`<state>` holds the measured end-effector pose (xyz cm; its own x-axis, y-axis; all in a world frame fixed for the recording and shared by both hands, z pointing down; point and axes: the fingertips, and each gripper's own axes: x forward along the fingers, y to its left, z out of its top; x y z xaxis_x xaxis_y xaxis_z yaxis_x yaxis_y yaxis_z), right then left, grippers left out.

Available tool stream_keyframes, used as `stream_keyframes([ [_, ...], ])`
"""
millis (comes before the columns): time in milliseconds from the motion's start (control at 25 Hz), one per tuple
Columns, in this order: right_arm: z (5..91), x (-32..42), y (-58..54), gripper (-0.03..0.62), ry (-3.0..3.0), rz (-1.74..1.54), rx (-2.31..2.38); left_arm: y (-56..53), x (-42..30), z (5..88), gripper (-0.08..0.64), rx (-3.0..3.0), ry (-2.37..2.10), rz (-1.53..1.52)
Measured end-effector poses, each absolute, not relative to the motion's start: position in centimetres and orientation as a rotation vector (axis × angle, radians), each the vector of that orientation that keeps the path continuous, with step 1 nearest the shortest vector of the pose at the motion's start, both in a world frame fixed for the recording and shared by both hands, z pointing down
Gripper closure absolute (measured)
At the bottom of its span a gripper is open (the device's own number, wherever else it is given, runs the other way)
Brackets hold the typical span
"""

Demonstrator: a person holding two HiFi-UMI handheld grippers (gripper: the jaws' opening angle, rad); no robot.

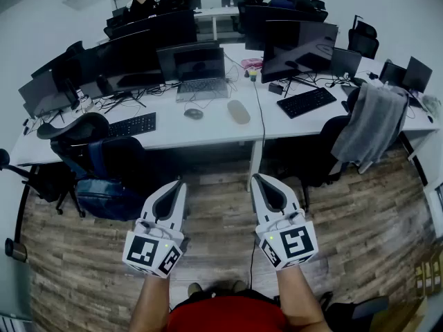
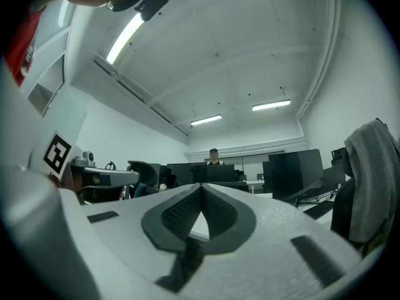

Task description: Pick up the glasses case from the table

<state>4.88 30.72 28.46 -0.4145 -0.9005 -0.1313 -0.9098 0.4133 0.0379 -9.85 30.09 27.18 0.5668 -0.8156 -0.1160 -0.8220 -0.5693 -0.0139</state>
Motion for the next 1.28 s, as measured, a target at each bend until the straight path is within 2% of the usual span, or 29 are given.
stream_keyframes([
  [760,29.4,9.7,27.2,0.588,2.596,0.118,-1.555,25.9,-4.3,27.5,0.551,-2.676,1.467,0.124],
  [1280,31.1,8.8,13.0,0.588,2.605,0.154,-1.691,10.2,-5.6,29.9,0.549,-2.729,1.409,0.200],
])
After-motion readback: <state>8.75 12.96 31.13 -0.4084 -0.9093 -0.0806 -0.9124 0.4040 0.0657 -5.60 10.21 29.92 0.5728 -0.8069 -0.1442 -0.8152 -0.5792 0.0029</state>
